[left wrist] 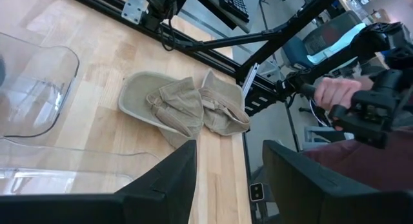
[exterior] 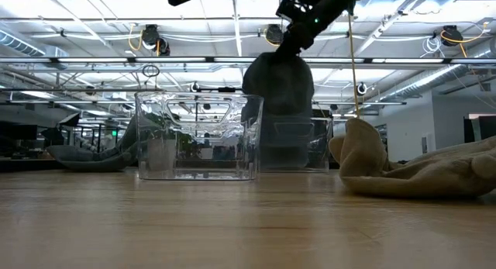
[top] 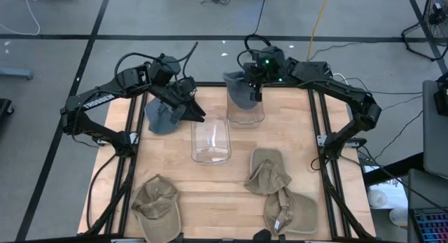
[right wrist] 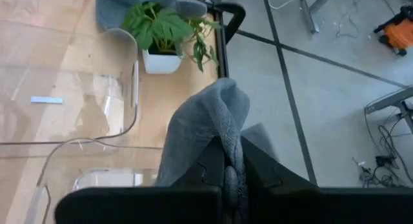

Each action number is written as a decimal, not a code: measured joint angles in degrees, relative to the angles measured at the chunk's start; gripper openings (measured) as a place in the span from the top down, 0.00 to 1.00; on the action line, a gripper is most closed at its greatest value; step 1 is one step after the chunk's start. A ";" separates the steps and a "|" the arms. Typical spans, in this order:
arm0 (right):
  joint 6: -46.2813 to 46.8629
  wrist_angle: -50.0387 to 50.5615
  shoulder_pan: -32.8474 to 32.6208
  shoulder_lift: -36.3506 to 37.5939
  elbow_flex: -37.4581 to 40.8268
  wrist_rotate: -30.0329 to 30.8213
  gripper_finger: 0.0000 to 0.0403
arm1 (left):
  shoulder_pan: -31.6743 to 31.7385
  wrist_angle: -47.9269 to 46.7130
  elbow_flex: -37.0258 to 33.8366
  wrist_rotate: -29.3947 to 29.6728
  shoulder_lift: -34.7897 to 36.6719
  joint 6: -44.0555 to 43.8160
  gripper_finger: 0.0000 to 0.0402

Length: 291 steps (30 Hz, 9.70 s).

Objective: Pick & Place hat
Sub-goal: Put the right ash blue cap into the right transparent bin, then put the ash blue cap into the right transparent bin

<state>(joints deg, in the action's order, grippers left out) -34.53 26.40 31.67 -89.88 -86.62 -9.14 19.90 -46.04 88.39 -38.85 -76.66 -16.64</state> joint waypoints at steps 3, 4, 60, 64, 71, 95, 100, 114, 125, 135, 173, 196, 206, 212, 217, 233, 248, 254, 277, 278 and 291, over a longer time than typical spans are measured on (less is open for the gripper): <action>0.76 -2.47 0.42 -0.12 2.47 -0.18 0.98 | 0.02 0.00 0.01 0.00 0.00 0.00 0.54; 0.81 -3.34 0.56 -0.10 3.07 -0.15 0.98 | 0.02 0.00 0.01 0.02 0.00 0.00 0.54; 29.20 -18.86 -17.28 21.51 16.28 10.62 0.26 | 0.07 -0.42 -0.01 1.57 0.00 6.14 0.54; 32.32 -18.82 -20.47 21.68 16.29 10.59 0.26 | 0.07 -1.00 -0.01 1.55 0.00 5.65 0.54; 32.38 -18.43 -22.31 21.63 16.29 10.93 0.26 | 3.55 -16.69 -0.05 8.65 2.68 14.00 0.54; 33.26 -18.48 -21.87 21.26 16.27 11.07 0.26 | 21.11 -26.38 -0.05 44.67 4.01 -15.43 0.54; 29.50 -19.59 -21.77 21.26 16.27 11.07 0.26 | 20.57 -28.39 -0.05 47.49 2.17 -20.92 0.54; 27.79 -19.98 -17.51 21.26 16.27 10.63 0.26 | 20.41 -36.09 -0.05 52.48 -5.71 -31.46 0.54; 23.55 -16.75 -16.28 21.26 16.27 10.42 0.26 | 20.76 -35.71 -3.03 55.14 -8.24 -38.69 0.33; 16.89 -16.23 -16.25 21.26 16.27 10.37 0.26 | 21.00 -19.93 -18.36 55.77 -8.26 -51.51 0.26; 15.56 -12.84 -11.23 21.26 16.27 7.34 0.26 | 29.20 -9.11 -26.13 53.88 -8.62 -52.87 0.83; 12.51 -12.88 -11.23 21.26 16.27 7.40 0.26 | 28.33 -11.29 -26.10 47.40 -5.04 -47.92 0.98; 12.36 -12.84 -11.23 21.26 16.27 7.53 0.26 | 25.40 -12.95 -26.10 47.45 7.68 -47.91 0.98; 12.21 -12.84 -11.23 21.26 16.27 7.55 0.26 | 23.32 -13.14 -26.10 46.95 14.05 -45.46 0.98; 12.21 -12.82 -11.23 21.26 16.27 7.58 0.26 | 21.83 -12.97 -26.10 44.32 18.33 -42.83 0.98; 12.68 -12.80 -11.25 21.26 16.27 10.90 0.26 | 19.60 -10.93 -26.08 28.54 26.90 -29.46 0.98; 20.15 -20.52 -12.30 21.26 16.27 10.35 0.26 | 16.49 -3.23 -7.89 20.57 22.36 -14.80 0.98; 25.01 -30.41 -13.63 21.26 16.27 2.31 0.26 | 14.87 -3.28 -0.94 17.50 18.00 -11.08 0.98; 35.65 -49.21 -14.84 20.98 16.27 -12.55 0.26 | 6.27 28.23 0.43 -0.91 7.47 -12.49 0.98; 35.55 -48.98 -14.98 20.92 16.27 -12.34 0.26 | 5.92 29.95 0.45 -1.95 7.20 -12.97 0.98; 36.65 -52.08 -14.89 20.91 16.27 -11.86 0.26 | 1.83 36.99 0.43 -4.18 6.43 -13.99 0.98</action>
<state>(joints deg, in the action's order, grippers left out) 2.11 -25.68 16.78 -68.97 -70.35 -21.00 21.73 -9.05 88.82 -43.03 -70.24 -30.63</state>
